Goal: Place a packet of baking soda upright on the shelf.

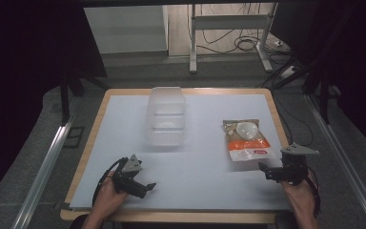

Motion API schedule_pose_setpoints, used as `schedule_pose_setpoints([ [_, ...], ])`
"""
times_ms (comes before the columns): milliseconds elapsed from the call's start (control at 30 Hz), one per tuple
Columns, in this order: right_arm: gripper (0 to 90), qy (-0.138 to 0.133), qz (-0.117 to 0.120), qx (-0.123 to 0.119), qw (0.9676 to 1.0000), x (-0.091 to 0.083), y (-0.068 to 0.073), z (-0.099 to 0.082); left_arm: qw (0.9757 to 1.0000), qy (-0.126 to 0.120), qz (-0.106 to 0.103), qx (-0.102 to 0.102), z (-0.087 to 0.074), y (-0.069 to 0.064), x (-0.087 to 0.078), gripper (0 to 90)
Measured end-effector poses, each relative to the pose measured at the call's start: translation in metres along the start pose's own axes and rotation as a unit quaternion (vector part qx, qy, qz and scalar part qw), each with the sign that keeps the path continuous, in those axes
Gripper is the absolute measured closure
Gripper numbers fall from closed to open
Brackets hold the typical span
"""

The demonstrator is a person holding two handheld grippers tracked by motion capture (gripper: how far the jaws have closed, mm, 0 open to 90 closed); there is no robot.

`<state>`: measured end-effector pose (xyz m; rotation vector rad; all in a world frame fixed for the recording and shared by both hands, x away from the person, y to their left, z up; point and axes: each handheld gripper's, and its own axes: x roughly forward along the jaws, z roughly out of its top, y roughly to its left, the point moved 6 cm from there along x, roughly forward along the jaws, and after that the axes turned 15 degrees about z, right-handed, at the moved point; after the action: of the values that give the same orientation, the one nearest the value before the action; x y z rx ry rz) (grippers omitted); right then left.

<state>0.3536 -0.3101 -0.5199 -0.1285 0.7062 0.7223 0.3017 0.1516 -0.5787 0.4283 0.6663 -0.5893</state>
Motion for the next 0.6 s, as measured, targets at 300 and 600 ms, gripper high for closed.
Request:
schedule_pose_setpoints([
  [300, 0.0, 0.026, -0.001, 0.002, 0.9997, 0.0070, 0.0005, -0.0032, 1.0000, -0.002, 0.002, 0.000, -0.0005, 0.0007, -0.0012, 1.1],
  [600, 0.0, 0.044, -0.006, -0.007, 0.9990, 0.0098, 0.0021, -0.0046, 1.0000, -0.002, 0.002, 0.001, -0.0007, 0.0003, -0.0008, 1.2],
])
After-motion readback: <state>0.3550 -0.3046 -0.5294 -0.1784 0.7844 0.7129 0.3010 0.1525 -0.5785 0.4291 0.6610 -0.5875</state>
